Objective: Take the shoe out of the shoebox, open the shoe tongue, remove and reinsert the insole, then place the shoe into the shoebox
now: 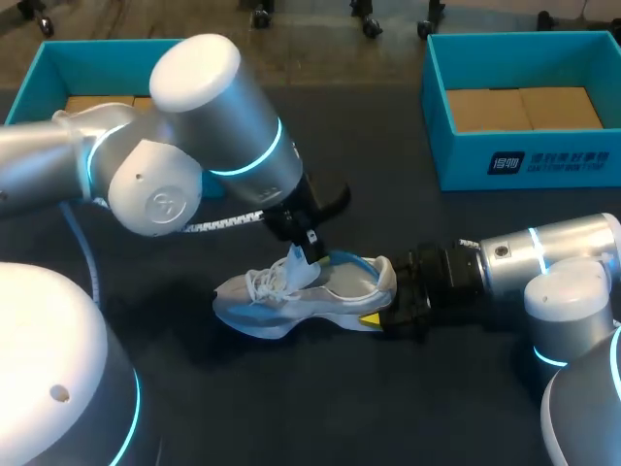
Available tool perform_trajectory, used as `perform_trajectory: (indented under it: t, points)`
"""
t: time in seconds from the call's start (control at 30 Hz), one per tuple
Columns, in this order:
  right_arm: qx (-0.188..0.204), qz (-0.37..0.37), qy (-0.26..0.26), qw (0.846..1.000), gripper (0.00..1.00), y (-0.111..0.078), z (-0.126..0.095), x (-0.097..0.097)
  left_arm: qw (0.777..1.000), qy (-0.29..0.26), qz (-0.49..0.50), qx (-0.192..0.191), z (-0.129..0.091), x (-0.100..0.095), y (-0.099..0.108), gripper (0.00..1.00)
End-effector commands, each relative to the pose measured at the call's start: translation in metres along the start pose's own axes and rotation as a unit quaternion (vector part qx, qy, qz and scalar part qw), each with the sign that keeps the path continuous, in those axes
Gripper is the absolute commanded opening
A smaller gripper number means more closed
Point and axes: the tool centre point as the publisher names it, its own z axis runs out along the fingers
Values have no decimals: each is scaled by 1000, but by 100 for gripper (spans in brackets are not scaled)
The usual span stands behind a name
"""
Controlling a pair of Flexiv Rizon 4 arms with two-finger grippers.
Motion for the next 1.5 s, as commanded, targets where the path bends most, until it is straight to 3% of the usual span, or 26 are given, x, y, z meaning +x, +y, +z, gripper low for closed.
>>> perform_trajectory:
  t: [0.03,0.6,1.13,1.17,1.2,1.23,1.5]
  points:
    - [3,0,0,1000,0,-1,4,1,1000,-4,-7,14,-3,1,1,0]
    - [3,0,0,1000,0,-1,4,1,998,-15,-43,41,-10,2,-9,0]
    - [3,0,0,1000,0,-1,4,1,997,-67,-4,28,4,20,-36,0]
    - [3,0,0,1000,0,-1,4,1,997,-68,-2,28,4,21,-37,7]
    - [3,0,0,1000,0,-1,4,1,997,-69,1,29,3,22,-38,31]
    - [3,0,0,1000,0,-1,4,1,997,-70,3,30,3,22,-38,41]
    - [3,0,0,1000,0,-1,4,1,995,-73,42,46,-10,28,-33,46]
